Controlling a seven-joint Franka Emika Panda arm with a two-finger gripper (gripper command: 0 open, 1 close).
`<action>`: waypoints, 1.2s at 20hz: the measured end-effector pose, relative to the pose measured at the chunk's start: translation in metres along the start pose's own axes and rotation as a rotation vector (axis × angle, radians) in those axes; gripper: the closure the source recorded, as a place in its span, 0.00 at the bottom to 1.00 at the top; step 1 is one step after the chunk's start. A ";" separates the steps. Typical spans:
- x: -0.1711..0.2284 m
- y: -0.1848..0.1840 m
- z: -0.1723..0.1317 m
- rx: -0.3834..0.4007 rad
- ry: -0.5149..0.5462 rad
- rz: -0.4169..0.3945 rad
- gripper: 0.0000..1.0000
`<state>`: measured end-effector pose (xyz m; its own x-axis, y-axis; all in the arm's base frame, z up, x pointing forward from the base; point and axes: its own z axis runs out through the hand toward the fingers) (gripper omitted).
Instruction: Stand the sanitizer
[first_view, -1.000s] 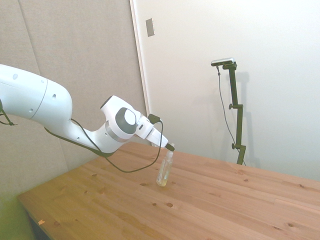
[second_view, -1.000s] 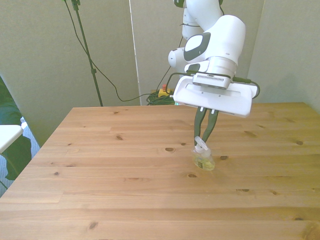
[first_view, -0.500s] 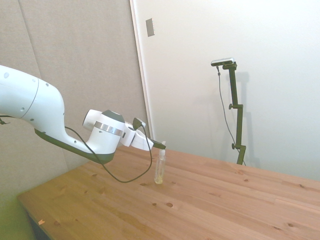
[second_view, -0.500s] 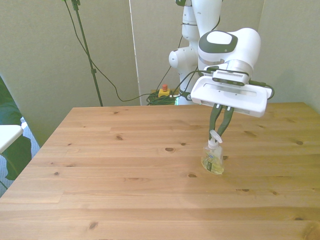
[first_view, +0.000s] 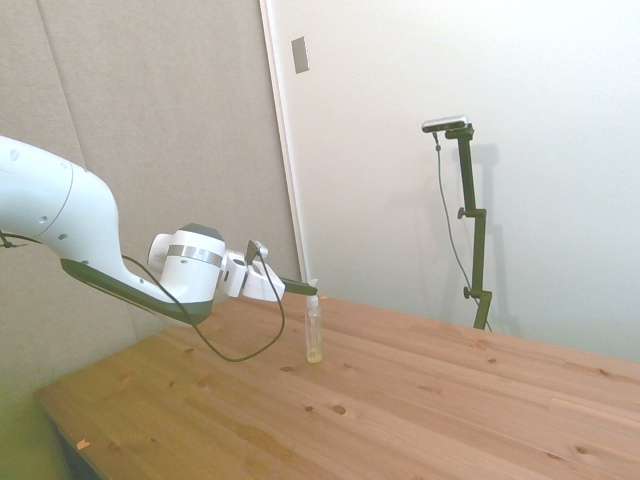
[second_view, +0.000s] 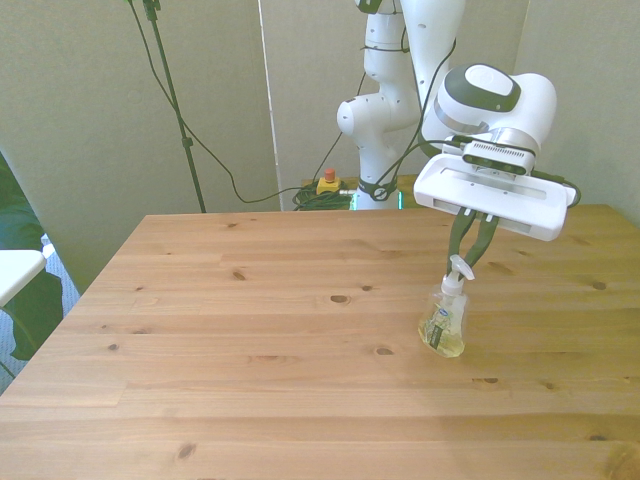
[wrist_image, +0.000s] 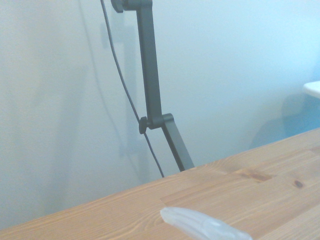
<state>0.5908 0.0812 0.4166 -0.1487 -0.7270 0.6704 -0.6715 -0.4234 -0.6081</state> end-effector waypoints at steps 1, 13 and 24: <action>-0.002 0.000 0.000 0.000 0.011 -0.008 0.00; -0.012 -0.002 -0.005 0.002 0.016 -0.023 0.00; -0.023 0.011 -0.007 -0.047 -0.055 -0.033 0.00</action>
<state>0.5818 0.0971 0.3978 -0.0868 -0.7418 0.6650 -0.7088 -0.4231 -0.5644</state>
